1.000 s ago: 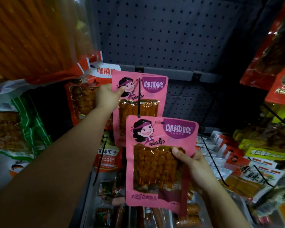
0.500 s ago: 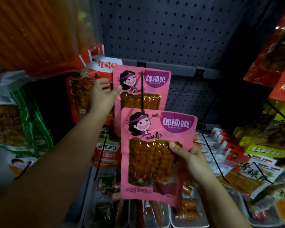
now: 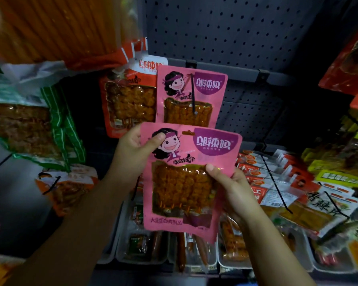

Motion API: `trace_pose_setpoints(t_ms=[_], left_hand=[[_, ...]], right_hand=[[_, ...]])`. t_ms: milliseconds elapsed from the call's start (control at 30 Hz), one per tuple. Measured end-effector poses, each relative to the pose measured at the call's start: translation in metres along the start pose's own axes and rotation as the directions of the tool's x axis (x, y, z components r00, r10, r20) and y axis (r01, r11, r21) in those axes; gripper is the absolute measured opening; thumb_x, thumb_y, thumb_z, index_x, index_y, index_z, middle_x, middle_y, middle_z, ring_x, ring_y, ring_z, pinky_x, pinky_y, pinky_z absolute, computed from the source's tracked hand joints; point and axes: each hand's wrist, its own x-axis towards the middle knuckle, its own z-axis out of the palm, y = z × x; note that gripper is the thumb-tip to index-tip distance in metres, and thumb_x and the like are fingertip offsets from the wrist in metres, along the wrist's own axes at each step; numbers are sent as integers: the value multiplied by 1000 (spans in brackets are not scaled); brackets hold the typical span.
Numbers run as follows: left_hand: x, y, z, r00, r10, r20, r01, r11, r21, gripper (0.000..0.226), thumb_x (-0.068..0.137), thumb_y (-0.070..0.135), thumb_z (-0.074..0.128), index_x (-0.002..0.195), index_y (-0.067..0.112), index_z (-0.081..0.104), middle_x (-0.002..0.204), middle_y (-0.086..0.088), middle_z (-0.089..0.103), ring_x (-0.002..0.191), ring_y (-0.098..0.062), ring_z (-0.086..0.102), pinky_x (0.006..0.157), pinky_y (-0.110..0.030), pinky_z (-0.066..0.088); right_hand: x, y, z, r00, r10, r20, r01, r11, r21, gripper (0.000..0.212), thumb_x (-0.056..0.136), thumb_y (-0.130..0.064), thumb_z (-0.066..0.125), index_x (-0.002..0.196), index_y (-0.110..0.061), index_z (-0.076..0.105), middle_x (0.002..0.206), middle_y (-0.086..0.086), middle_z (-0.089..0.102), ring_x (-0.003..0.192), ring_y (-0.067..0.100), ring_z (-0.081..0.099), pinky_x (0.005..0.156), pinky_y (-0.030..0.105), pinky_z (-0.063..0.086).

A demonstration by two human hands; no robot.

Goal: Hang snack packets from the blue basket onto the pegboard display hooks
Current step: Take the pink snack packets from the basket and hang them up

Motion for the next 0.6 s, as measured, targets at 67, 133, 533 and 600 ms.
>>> trace_pose_setpoints(t_ms=[67, 133, 533, 600], left_hand=[[-6, 3, -1, 1000, 29, 1, -29, 997, -67, 18, 76, 24, 68, 94, 26, 69, 96, 0, 75, 90, -17, 71, 70, -25, 56], [-10, 9, -1, 997, 76, 8, -75, 993, -94, 17, 78, 22, 69, 94, 27, 70, 97, 1, 74, 92, -17, 70, 73, -26, 55], [-14, 49, 15, 975, 223, -1, -222, 972, -81, 17, 84, 11, 64, 98, 19, 69, 98, -5, 74, 94, -26, 69, 77, -34, 55], [-14, 48, 16, 979, 201, -20, -201, 977, -76, 16, 85, 9, 64, 99, 17, 69, 97, -5, 74, 93, -26, 70, 75, -33, 56]], right_hand=[[-4, -3, 5, 997, -78, 4, 79, 996, -40, 14, 83, -26, 66, 94, -23, 74, 96, 5, 76, 89, 21, 72, 70, 26, 57], [-7, -9, 8, 984, -179, -12, 178, 981, -71, 11, 84, -31, 68, 94, -30, 74, 97, 2, 75, 93, 20, 72, 76, 29, 57], [-15, -47, 23, 942, -322, -99, 323, 946, -8, 14, 85, -33, 63, 88, -25, 75, 84, 4, 75, 79, 19, 71, 76, 34, 57], [-14, -47, 23, 950, -296, -100, 298, 954, 3, 14, 84, -33, 63, 89, -25, 75, 85, 4, 75, 79, 19, 71, 76, 35, 57]])
